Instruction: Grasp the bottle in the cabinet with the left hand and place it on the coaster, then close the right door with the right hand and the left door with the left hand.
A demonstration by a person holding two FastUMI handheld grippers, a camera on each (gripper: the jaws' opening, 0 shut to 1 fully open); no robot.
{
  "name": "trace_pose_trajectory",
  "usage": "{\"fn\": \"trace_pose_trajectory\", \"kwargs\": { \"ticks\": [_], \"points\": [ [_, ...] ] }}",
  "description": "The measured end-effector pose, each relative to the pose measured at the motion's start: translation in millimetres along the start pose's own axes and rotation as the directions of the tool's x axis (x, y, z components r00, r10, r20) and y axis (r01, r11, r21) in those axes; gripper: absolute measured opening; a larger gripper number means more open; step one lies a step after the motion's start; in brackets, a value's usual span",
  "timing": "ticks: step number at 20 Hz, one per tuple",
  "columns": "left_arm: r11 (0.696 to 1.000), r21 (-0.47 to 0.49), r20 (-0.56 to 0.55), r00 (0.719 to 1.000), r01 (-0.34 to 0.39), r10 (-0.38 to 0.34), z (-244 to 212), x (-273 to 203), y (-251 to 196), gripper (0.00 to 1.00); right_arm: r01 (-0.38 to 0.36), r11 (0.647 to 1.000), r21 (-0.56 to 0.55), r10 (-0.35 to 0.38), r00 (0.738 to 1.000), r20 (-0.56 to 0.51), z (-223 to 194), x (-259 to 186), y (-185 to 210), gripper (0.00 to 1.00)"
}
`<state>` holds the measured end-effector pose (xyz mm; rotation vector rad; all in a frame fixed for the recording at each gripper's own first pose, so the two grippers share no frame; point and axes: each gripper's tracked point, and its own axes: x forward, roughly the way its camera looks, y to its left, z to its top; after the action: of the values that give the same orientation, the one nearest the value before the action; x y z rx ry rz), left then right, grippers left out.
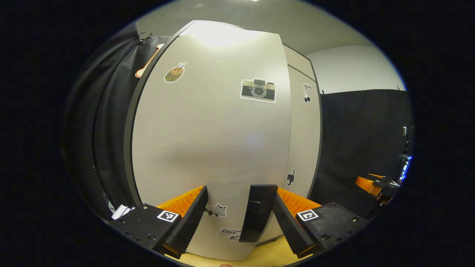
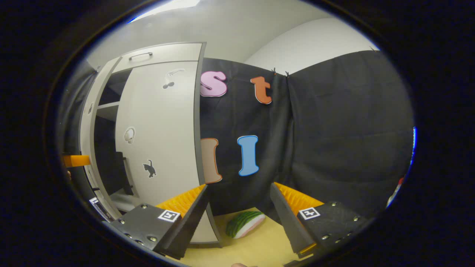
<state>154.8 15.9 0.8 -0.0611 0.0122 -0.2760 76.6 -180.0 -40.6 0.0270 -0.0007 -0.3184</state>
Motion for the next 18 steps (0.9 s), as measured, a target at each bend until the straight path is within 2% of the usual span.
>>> {"fn": "trace_pose_trajectory", "kwargs": {
  "ticks": [8, 18],
  "points": [
    [0.998, 0.055, -0.008, 0.999, -0.040, 0.041, -3.4, 13.6, 0.1, 1.00, 0.023, 1.000, 0.000, -0.023, 1.000, -0.011, -6.9, 0.1, -16.1, 1.00],
    [0.997, 0.064, -0.011, 0.999, -0.039, 0.040, -9.4, 24.2, -2.5, 0.99, 0.060, 0.998, 0.004, -0.060, 0.998, -0.029, -15.4, -1.2, -36.6, 1.00]
  ]
}}
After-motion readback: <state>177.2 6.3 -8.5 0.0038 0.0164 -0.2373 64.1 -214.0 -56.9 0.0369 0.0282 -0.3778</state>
